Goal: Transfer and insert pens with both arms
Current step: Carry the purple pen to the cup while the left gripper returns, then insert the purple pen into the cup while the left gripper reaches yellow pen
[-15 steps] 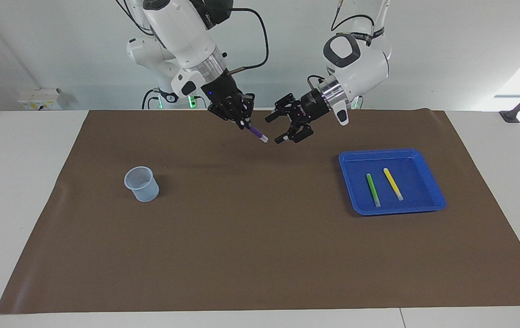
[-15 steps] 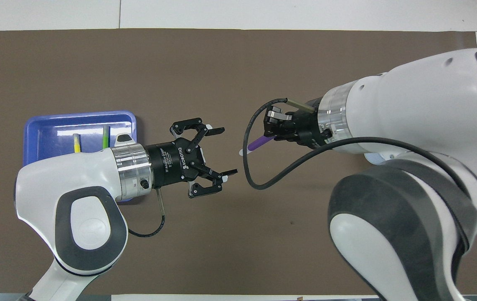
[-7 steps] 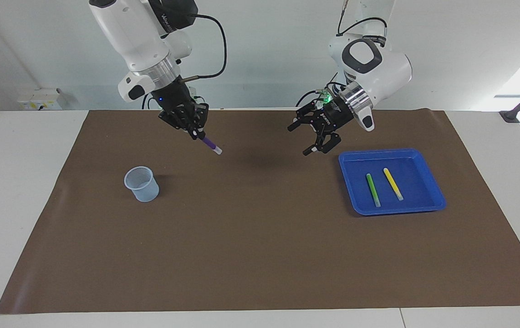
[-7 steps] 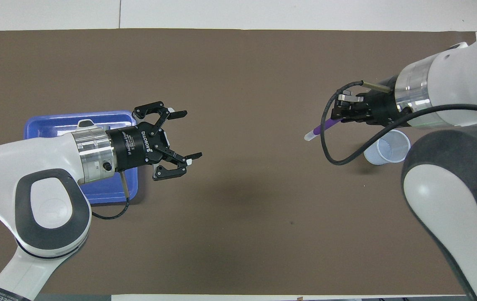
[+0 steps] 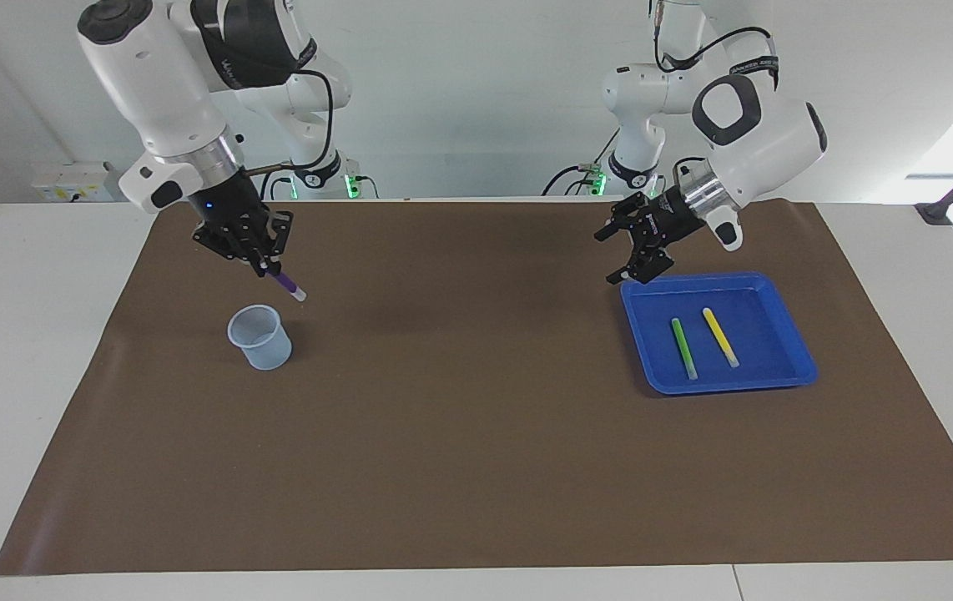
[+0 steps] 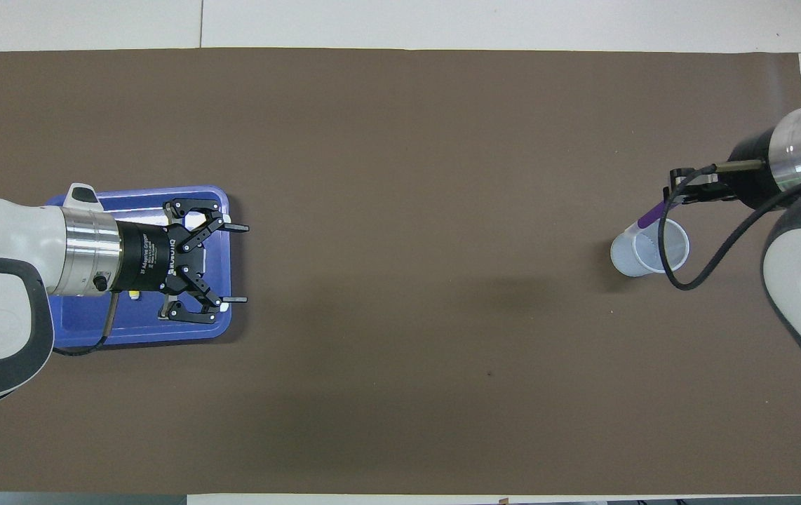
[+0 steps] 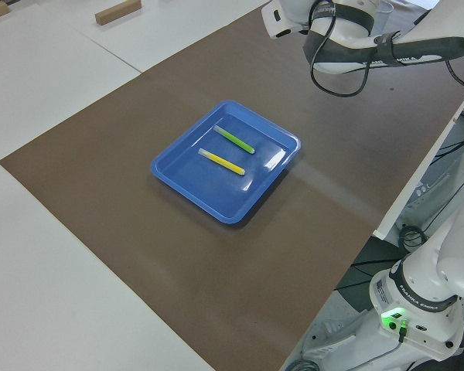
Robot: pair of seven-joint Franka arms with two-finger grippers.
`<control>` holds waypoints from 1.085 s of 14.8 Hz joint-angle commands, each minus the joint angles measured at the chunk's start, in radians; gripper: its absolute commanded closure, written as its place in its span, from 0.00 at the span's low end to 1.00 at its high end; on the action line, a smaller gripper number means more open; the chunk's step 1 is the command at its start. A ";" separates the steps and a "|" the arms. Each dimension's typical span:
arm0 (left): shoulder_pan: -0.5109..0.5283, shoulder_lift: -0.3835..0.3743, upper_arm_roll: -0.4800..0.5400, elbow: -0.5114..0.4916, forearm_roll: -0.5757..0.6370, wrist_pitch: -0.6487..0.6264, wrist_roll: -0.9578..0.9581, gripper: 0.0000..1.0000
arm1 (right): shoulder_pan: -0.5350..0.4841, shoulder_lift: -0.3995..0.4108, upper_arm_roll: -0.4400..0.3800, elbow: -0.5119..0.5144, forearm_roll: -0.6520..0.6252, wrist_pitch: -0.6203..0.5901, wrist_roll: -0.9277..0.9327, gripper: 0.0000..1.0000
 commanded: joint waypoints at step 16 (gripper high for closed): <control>0.236 0.127 -0.004 0.051 0.557 0.058 1.047 0.00 | -0.132 -0.087 0.015 -0.402 -0.038 0.414 -0.245 1.00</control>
